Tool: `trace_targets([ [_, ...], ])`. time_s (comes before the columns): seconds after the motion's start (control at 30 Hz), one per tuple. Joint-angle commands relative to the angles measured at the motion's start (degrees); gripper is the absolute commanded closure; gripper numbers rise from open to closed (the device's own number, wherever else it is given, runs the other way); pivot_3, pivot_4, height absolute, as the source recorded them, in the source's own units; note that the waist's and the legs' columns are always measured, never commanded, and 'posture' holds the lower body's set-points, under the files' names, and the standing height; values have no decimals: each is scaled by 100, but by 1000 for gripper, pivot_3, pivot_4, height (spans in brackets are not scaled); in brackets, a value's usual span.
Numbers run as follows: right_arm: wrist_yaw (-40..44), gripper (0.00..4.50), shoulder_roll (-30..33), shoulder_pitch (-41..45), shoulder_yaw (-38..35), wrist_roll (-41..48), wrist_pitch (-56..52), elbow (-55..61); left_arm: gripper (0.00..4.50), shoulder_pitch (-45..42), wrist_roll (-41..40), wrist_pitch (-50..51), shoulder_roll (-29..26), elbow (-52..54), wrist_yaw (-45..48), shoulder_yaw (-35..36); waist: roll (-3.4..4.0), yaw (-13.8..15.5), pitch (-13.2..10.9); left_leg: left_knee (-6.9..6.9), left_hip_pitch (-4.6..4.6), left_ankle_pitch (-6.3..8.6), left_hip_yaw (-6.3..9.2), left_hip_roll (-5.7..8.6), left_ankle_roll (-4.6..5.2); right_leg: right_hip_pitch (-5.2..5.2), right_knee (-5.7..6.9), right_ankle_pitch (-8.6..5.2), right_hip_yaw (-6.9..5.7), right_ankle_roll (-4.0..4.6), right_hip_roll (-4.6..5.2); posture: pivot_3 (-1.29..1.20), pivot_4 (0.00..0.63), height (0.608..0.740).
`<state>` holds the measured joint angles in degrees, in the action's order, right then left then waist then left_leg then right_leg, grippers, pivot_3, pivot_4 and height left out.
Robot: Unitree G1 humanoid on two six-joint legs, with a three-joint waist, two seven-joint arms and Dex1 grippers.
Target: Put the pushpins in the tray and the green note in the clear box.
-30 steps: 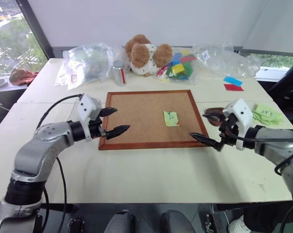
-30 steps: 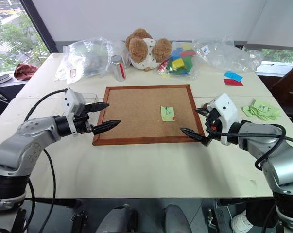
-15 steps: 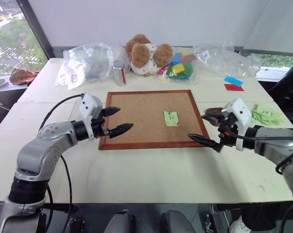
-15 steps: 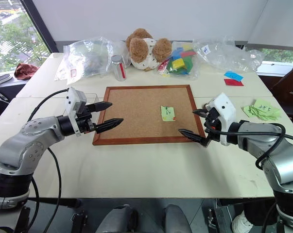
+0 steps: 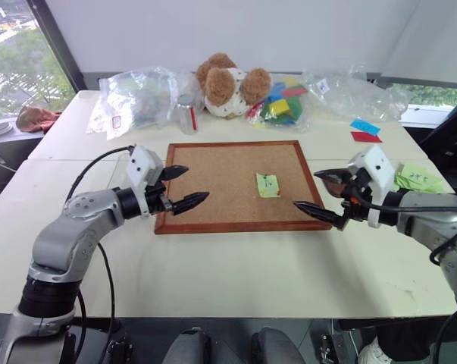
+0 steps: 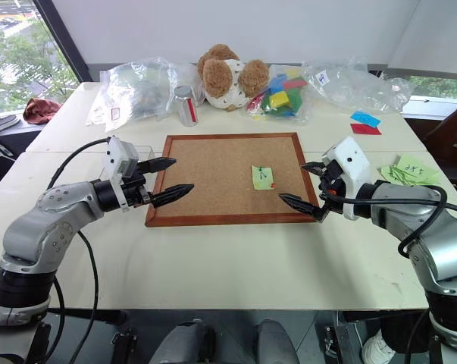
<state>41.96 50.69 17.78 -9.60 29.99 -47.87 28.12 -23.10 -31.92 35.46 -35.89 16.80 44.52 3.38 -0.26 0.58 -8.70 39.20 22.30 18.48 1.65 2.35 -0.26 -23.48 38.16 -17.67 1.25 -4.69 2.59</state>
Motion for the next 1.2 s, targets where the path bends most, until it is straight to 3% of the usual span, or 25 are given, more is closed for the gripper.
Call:
trace_targets([
  [0.03, -24, 17, 80, 107, -47, -8, 8, 93, 28, -89, 69, -218, 12, 72, 15, 55, 0, -3, 0, 0, 0, 0, 0, 0, 0, 0, 0, 0, 0, 0, 0, 0, 150, 740],
  [0.13, -74, 0, 40, 134, 3, -61, 24, 55, 877, -106, 191, -366, 92, 6, -34, 12, 0, -1, 0, 0, 0, 0, 0, 0, 0, 0, 0, 0, 0, 0, 0, 0, 150, 740],
  [0.37, -461, 0, -299, 378, 311, -410, 199, -395, 4488, -389, 765, -949, 701, -649, -157, -548, 0, 12, 0, 4, 0, -1, -1, 0, -1, 2, 0, 0, 0, 0, 0, 0, 150, 740],
  [0.57, -643, 0, -723, 818, 738, -816, 487, -1084, 4488, -886, 1585, -1796, 1386, -2032, -300, -1114, -1, -6, 1, 7, 0, -2, -3, 2, -2, 0, 5, 0, -2, 0, -1, 0, 150, 740],
  [0.7, -843, 0, -1114, 1188, 1095, -1226, 756, -1808, 4488, -1443, 2123, -2385, 2067, -3702, -503, -1436, -1, 0, 1, 7, 6, -3, -4, 2, -3, -9, 6, 0, -3, -1, -3, 0, 150, 740],
  [0.8, -945, 0, -1335, 1505, 1241, -1456, 887, -2352, 4488, -1566, 2468, -2899, 2274, -4582, -592, -1524, -1, -25, 1, 8, 8, -3, -6, 3, -3, -13, 6, 1, -3, -1, -4, 0, 150, 740],
  [1.2, -1103, 0, -2535, 2672, 1470, -1948, 1594, -4624, 4488, -1520, 2643, -3354, 2518, -5593, -560, -1290, 6, -126, 12, 9, -24, -16, -6, 3, -8, 9, 34, 1, -2, -1, -1, 0, 150, 740],
])
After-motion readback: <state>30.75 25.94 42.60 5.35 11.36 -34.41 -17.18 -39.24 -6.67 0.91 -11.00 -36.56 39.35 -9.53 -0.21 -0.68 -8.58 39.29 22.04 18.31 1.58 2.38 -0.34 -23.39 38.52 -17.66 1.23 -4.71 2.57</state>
